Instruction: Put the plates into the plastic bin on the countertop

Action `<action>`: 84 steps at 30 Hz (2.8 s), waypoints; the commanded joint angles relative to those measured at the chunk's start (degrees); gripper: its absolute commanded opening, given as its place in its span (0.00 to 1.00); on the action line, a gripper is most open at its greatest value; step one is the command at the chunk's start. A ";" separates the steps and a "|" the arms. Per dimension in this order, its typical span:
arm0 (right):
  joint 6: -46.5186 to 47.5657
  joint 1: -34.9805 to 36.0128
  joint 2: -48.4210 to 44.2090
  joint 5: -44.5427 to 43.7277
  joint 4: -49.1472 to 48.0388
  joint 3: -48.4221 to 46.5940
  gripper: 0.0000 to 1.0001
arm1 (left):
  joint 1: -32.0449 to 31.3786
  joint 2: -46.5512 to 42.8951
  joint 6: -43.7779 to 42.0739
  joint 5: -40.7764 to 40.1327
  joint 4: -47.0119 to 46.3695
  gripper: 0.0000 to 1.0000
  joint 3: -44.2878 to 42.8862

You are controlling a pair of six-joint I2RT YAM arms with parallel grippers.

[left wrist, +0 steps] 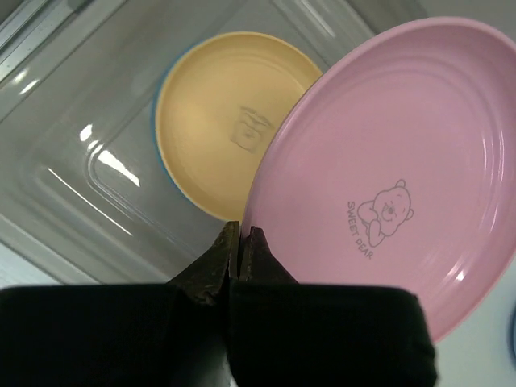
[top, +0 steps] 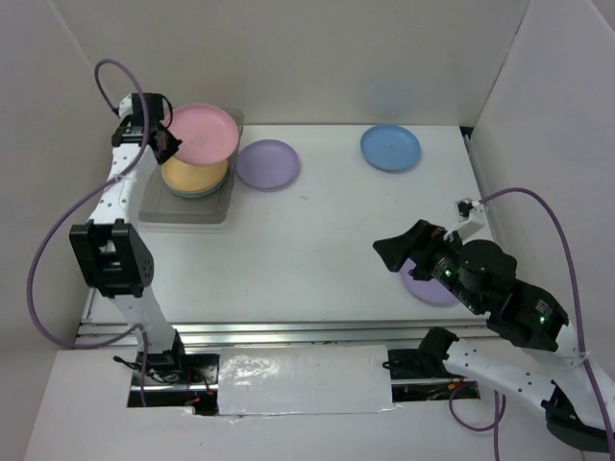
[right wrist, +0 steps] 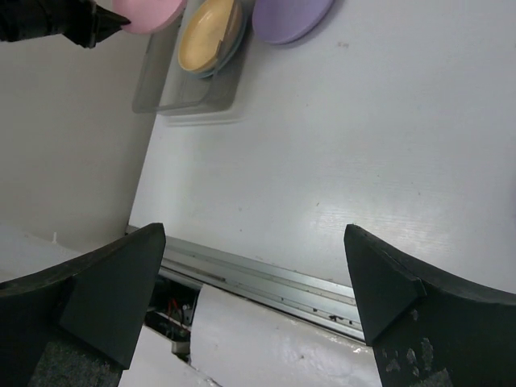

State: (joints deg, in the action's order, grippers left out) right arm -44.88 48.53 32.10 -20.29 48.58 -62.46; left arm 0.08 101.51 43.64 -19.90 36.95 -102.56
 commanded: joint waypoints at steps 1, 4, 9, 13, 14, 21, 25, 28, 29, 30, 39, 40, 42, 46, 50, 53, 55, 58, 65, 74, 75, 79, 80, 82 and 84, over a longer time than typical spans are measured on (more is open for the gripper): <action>1.81 -0.28 1.21 1.83 -5.24 1.54 1.00 | 5.36 8.06 -0.31 11.51 -0.39 0.00 -2.88; 2.25 -0.37 1.91 3.06 -5.69 2.42 1.00 | 8.97 11.24 -0.04 12.61 -0.82 0.00 -5.53; 2.87 -0.55 2.71 4.47 -6.74 3.48 1.00 | 13.72 14.14 -1.18 17.60 -4.77 0.00 -5.46; 3.66 -0.46 4.11 4.82 -7.53 3.66 1.00 | 14.78 17.31 -1.63 19.37 -4.08 0.00 -6.33; 3.66 -0.46 4.46 4.83 -7.62 3.66 1.00 | 14.78 17.23 -1.89 19.37 -4.43 0.00 -5.98; 3.84 -0.63 6.57 6.76 -10.34 4.36 1.00 | 13.64 11.36 -1.71 19.46 -4.17 0.99 -3.78; 2.96 -0.55 6.23 4.47 -10.08 4.62 1.00 | 6.87 5.11 -5.31 12.19 -0.04 0.99 -6.68; 0.07 -0.81 4.73 -0.52 -8.16 3.84 1.00 | -7.49 4.39 -6.98 6.29 6.45 0.99 -12.91; -1.07 -0.81 4.03 -4.97 -5.19 2.44 1.00 | -10.24 4.65 -7.42 6.89 8.56 0.99 -14.32; -4.82 -0.81 2.72 -7.63 -3.16 1.73 1.00 | -12.88 5.01 -7.08 7.59 8.84 0.99 -13.90; -13.73 -0.81 -2.91 -22.93 15.30 -8.29 1.00 | -46.53 14.13 -3.65 20.94 -9.85 0.99 -4.57; -14.00 -0.81 -3.44 -22.95 16.10 -9.17 1.00 | -48.14 15.63 -3.56 21.91 -11.01 0.99 -6.75; -12.95 -0.98 -6.07 -21.90 15.32 -9.09 1.00 | -52.08 21.77 -2.77 22.27 -11.72 0.99 -10.18; -11.90 -1.16 -7.75 -21.11 16.99 -10.67 1.00 | -55.44 30.40 -0.84 23.24 -13.57 0.99 -17.57; -9.79 -1.16 -7.23 -18.30 16.99 -11.20 1.00 | -56.33 36.81 1.44 23.14 -15.23 0.99 -18.90; -8.21 -1.16 -7.05 -16.45 15.85 -10.41 1.00 | -56.50 39.89 1.98 24.82 -17.52 0.99 -18.90; -7.77 -1.16 -7.14 -15.66 15.23 -9.79 1.00 | -56.77 42.26 1.98 23.86 -15.61 0.95 -21.00; -7.06 -1.25 -7.75 -14.86 14.27 -9.00 1.00 | -57.64 44.20 1.63 20.17 -12.18 0.84 -23.82; -6.36 -1.16 -8.89 -14.34 13.03 -8.65 1.00 | -59.92 46.67 0.84 9.11 -5.32 0.32 -27.34; -5.74 -1.25 -8.89 -13.46 12.25 -8.56 1.00 | -58.89 32.57 5.74 -3.73 -3.90 0.00 -13.48; -5.65 -1.25 -8.98 -13.28 11.98 -8.47 1.00 | -55.92 29.91 6.19 -3.57 -4.42 0.00 -10.84; -5.30 -1.16 -9.60 -11.88 9.18 -7.07 1.00 | -44.49 17.77 4.62 -0.93 -7.51 0.00 0.86; -5.04 -1.25 -9.68 -11.70 8.82 -6.80 1.00 | -42.37 14.62 2.87 -0.58 -7.16 0.00 1.14; -4.95 -1.16 -9.42 -11.70 7.76 -6.10 1.00 | -34.65 12.40 0.76 1.78 -6.80 0.00 1.05; -4.78 -1.25 -8.98 -11.61 6.89 -5.58 1.00 | -26.94 9.94 -1.62 4.94 -6.28 0.00 -0.26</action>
State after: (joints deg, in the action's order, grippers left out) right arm -50.83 47.62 22.68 -32.16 60.38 -69.06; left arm -36.01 117.64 45.89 -16.25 30.22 -101.03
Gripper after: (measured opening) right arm 0.998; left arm 0.058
